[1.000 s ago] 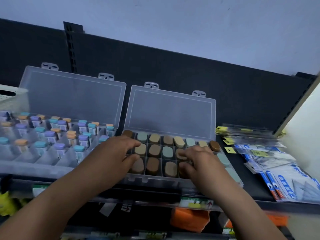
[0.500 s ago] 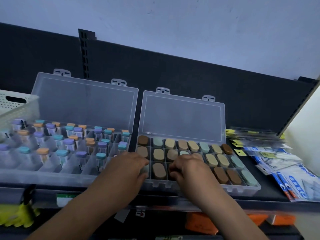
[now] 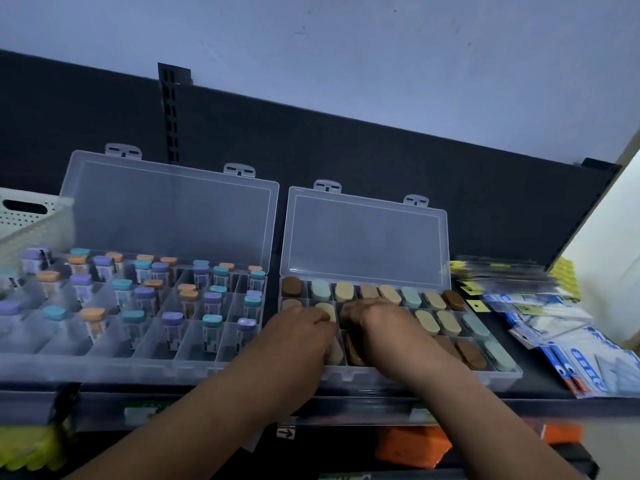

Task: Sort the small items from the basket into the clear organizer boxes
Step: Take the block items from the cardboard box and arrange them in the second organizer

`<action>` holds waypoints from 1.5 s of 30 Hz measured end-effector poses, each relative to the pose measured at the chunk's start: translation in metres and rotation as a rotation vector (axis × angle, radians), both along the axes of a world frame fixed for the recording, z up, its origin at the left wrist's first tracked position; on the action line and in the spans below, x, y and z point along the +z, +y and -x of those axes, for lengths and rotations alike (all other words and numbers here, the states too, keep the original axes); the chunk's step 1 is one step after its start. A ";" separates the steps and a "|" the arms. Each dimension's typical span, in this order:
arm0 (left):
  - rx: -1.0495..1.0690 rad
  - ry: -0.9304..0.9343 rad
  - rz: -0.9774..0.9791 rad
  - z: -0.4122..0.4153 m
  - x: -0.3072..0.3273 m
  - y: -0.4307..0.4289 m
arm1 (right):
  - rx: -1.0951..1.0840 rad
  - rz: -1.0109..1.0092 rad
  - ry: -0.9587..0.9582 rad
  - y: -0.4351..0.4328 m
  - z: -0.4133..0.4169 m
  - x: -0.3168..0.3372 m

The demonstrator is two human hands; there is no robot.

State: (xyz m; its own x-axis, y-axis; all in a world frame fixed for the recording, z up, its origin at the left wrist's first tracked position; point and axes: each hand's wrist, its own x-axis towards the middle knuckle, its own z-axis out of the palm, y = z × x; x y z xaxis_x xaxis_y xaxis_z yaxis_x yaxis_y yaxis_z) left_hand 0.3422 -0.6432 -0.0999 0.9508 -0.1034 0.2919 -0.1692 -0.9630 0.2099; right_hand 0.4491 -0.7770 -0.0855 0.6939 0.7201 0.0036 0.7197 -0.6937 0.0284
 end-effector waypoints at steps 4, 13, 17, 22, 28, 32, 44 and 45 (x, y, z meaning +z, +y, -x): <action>0.027 0.013 -0.055 -0.019 0.003 -0.002 | -0.019 0.076 0.109 -0.001 -0.003 0.002; 0.114 -0.024 -0.030 -0.025 0.001 -0.001 | 0.052 -0.276 0.097 -0.024 0.000 0.016; 0.197 -0.048 -0.006 -0.015 0.009 -0.002 | 0.024 -0.276 0.013 -0.009 -0.035 0.018; 0.271 -0.019 -0.005 -0.009 0.023 -0.007 | 0.005 -0.177 0.004 0.019 -0.070 0.016; 0.332 -0.009 0.026 -0.001 0.026 -0.006 | 0.051 -0.062 0.028 0.025 -0.077 0.004; 0.333 0.001 -0.027 0.008 0.026 -0.007 | 0.059 -0.090 0.072 0.021 -0.081 0.003; 0.453 0.060 -0.108 0.049 0.036 0.014 | 0.223 -0.234 0.063 0.037 0.007 0.029; 0.460 0.057 -0.096 0.054 0.036 0.018 | 0.240 -0.231 0.057 0.040 0.017 0.031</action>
